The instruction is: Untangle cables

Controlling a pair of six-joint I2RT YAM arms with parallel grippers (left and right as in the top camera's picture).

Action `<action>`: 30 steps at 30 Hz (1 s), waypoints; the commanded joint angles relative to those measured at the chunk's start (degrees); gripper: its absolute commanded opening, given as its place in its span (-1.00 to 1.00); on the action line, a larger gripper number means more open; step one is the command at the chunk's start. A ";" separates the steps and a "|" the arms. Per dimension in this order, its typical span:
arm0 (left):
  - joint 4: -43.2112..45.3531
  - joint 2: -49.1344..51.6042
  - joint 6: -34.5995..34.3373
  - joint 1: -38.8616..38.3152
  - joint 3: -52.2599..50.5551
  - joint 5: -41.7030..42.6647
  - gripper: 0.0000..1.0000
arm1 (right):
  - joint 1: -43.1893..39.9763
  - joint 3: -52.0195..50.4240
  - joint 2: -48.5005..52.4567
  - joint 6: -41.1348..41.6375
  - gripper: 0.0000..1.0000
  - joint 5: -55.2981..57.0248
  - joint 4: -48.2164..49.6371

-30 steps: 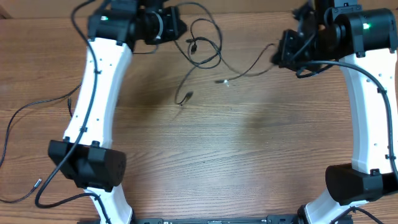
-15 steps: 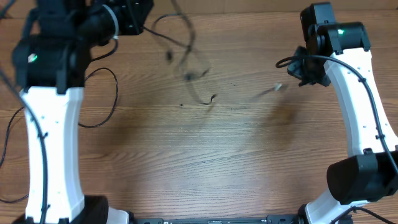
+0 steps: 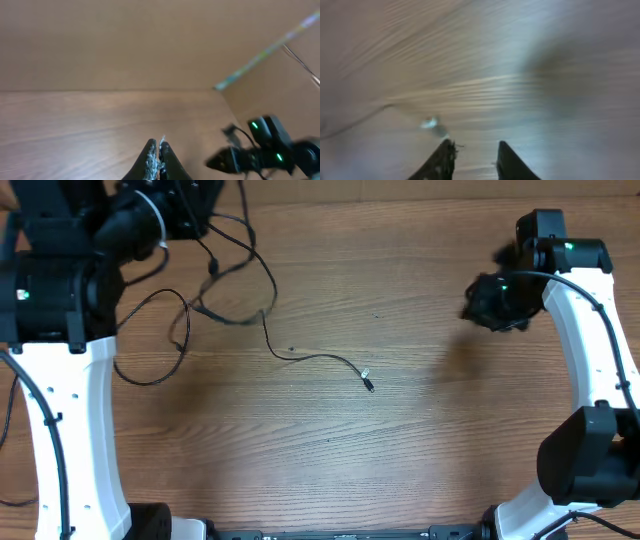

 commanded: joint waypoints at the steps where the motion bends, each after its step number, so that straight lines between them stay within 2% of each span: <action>1: -0.72 1.22 -0.13 -3.91 0.46 4.02 -0.92 | 2.51 5.51 -1.31 -17.73 0.03 -31.65 0.52; 3: -0.66 2.71 -0.17 -5.57 0.46 4.02 -0.92 | 4.79 6.97 -1.60 -20.35 0.25 -38.42 1.25; 6: -0.57 4.31 -0.22 -6.67 0.46 4.15 -0.92 | 8.22 7.23 -1.68 -19.82 0.31 -41.31 3.17; 8: -0.50 5.03 -0.22 -6.93 0.46 3.89 -0.92 | 11.26 7.23 -1.29 -17.20 0.33 -39.41 4.04; 12: 0.48 5.60 -1.99 -6.91 0.46 2.47 -0.92 | 16.74 7.21 -0.52 -12.87 0.34 -33.29 6.10; 15: 0.90 5.60 -1.95 -6.84 0.46 2.45 -0.92 | 19.52 7.21 -0.52 -11.37 0.34 -33.14 9.62; 21: 0.68 5.60 -1.95 -6.86 0.46 2.49 -0.91 | 20.39 7.21 -0.46 -4.87 0.33 -32.68 16.13; 23: 0.66 5.60 -1.92 -6.86 0.46 2.45 -0.92 | 20.37 7.21 -0.46 -2.43 0.25 -31.21 17.18; 26: 0.26 5.60 -1.90 -6.84 0.46 0.74 -0.92 | 20.02 7.23 -0.48 5.55 0.21 -18.53 17.88; 28: -0.37 5.60 -1.90 -6.86 0.46 -0.79 -0.92 | 19.50 7.23 -0.48 5.31 0.21 -19.15 18.16; 30: -1.03 5.60 -1.92 -6.86 0.46 -2.21 -0.92 | 19.12 7.26 -0.59 1.36 0.21 -25.14 18.56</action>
